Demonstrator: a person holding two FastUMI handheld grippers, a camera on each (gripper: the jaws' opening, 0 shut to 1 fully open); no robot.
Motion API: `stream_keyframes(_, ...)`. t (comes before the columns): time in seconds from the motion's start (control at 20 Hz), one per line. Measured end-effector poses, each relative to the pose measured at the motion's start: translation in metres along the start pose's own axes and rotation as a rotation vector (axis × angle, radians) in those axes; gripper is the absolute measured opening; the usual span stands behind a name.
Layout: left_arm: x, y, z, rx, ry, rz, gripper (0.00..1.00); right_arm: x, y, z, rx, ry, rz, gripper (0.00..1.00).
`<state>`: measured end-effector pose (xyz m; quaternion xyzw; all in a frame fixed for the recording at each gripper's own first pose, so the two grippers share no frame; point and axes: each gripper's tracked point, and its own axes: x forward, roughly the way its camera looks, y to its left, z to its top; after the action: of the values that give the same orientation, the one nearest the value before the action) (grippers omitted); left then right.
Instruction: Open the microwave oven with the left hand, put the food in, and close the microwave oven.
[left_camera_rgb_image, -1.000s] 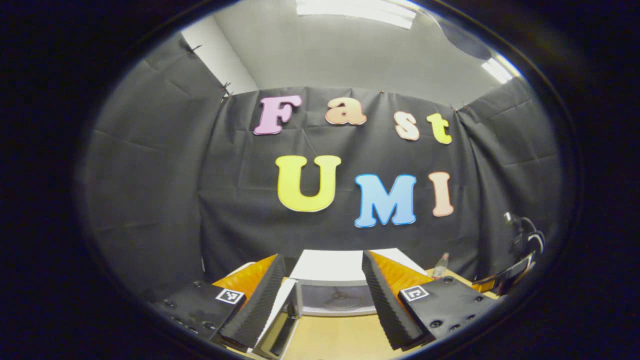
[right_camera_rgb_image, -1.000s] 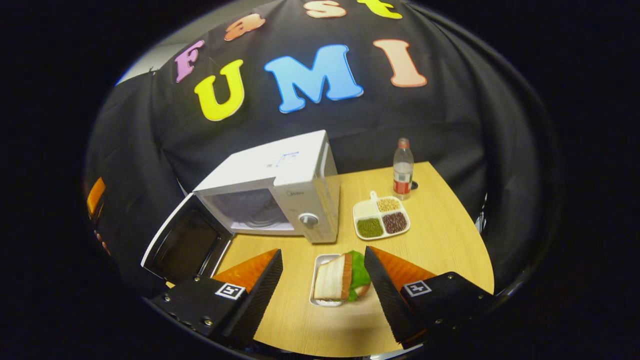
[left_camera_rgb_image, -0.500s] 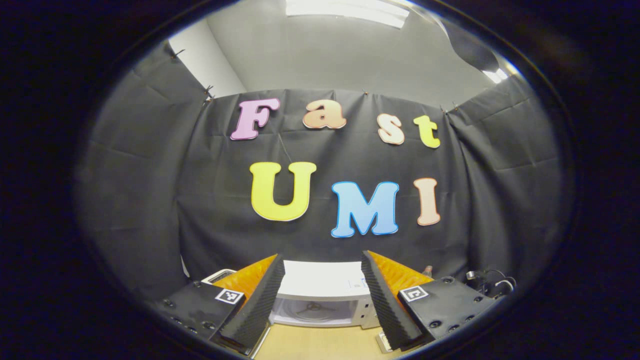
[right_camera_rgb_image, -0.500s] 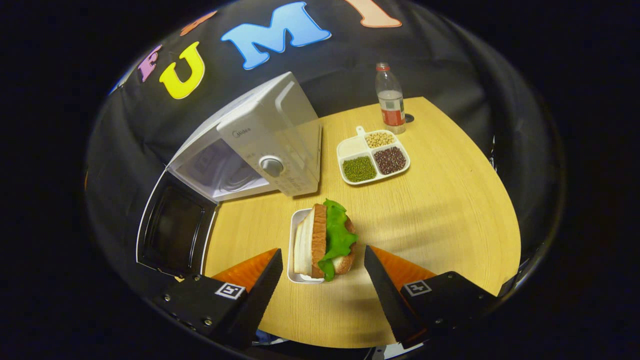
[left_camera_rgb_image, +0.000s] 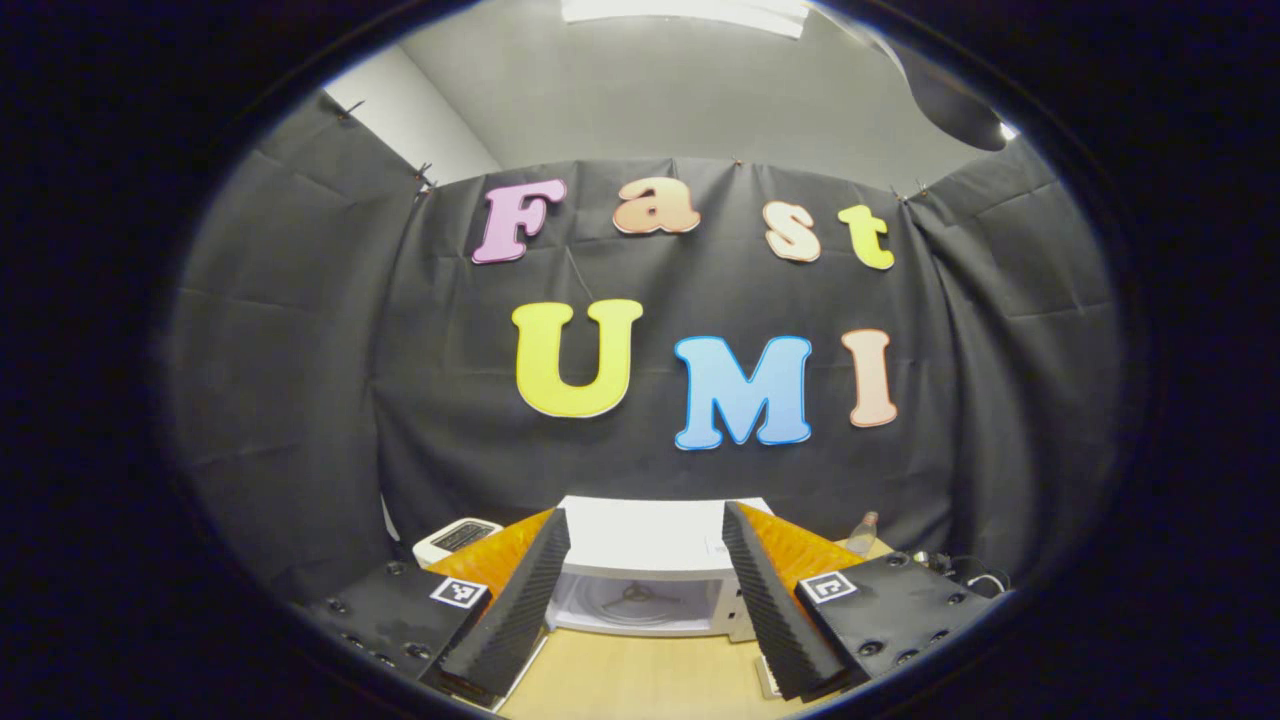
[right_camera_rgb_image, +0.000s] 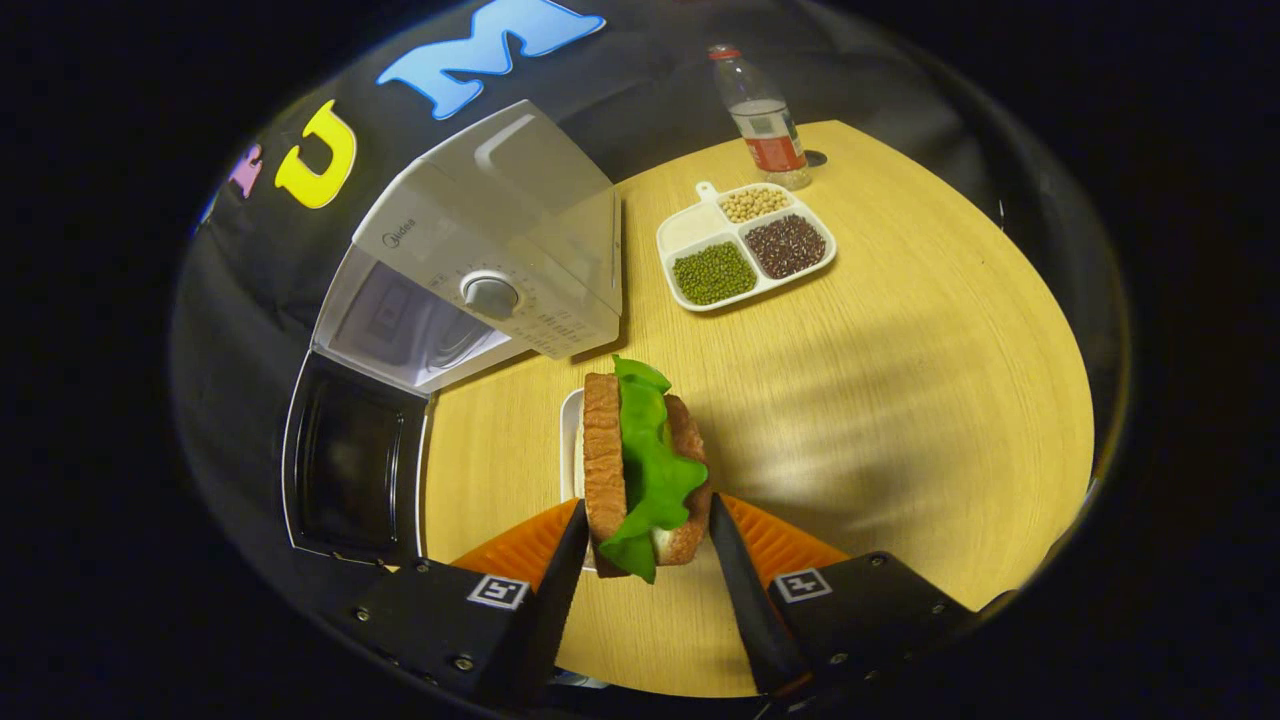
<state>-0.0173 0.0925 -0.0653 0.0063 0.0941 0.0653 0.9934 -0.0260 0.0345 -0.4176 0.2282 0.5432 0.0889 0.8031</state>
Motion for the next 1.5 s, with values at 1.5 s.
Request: stream_keyframes(1.5,0.01,0.138,0.007,-0.043,-0.03,-0.125,0.98,-0.036,0.189,0.018,0.25,-0.235,0.267,0.2)
